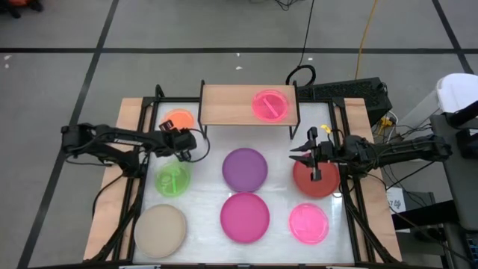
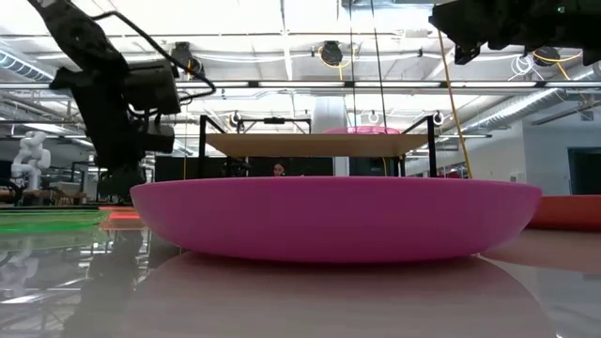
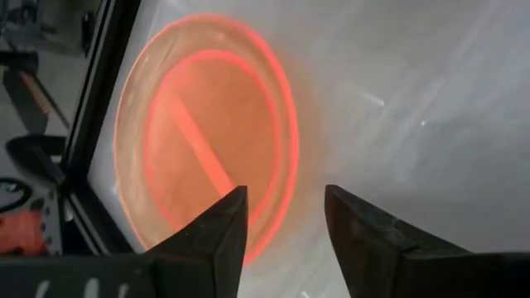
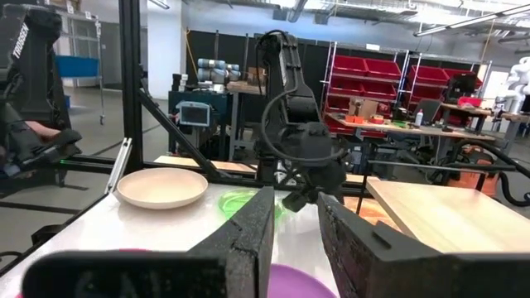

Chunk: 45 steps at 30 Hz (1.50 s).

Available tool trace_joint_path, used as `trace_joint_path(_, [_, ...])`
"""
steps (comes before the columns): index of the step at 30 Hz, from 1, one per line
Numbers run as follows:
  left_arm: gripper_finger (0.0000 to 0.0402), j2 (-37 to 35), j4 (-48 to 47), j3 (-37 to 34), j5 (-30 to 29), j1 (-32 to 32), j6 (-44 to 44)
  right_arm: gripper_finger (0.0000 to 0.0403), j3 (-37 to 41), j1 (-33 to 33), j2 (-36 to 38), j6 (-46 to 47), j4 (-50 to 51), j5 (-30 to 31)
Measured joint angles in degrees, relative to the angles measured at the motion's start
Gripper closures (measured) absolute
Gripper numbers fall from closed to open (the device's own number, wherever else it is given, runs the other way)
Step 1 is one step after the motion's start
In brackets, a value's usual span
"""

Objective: Place and stack plates onto a shelf
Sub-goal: Stack the light orange plate on top of the light pink plate on the shelf

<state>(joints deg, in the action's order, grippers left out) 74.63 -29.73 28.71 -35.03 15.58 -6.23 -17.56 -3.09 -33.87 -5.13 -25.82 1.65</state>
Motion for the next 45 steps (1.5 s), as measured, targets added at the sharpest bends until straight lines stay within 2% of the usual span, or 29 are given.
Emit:
trace_joint_path(10, [0.0229,1.16,4.44,0.00,0.79,6.81,0.50,0.0324,0.00,0.00,-0.24,0.00,0.00,0.00])
trace_joint_path(14, [0.0229,1.16,6.68,0.00,5.71,8.96,0.54,0.0324,0.00,-0.02,-0.24,0.02,0.00,0.00])
trace_joint_path(28, [0.0233,1.47,6.81,-0.02,6.61,10.26,0.51,0.0324,0.00,0.00,-0.24,0.04,0.50,0.00])
trace_joint_path(30, [0.0248,2.46,6.74,-0.05,6.60,10.32,0.50,0.0324,0.00,0.00,-0.22,0.04,0.50,0.00])
trace_joint_path(36, [0.0328,6.53,7.27,0.13,6.52,10.63,-0.38,0.0324,0.00,0.00,-0.22,0.39,0.55,0.02])
trace_joint_path(41, [0.0385,6.75,7.57,0.08,6.22,9.74,-0.24,0.0324,0.00,0.00,-0.22,0.55,0.81,0.06])
trace_joint_path(45, [0.0395,6.15,7.39,0.00,6.46,9.38,0.08,0.0324,0.00,-0.01,-0.22,0.52,0.83,1.35])
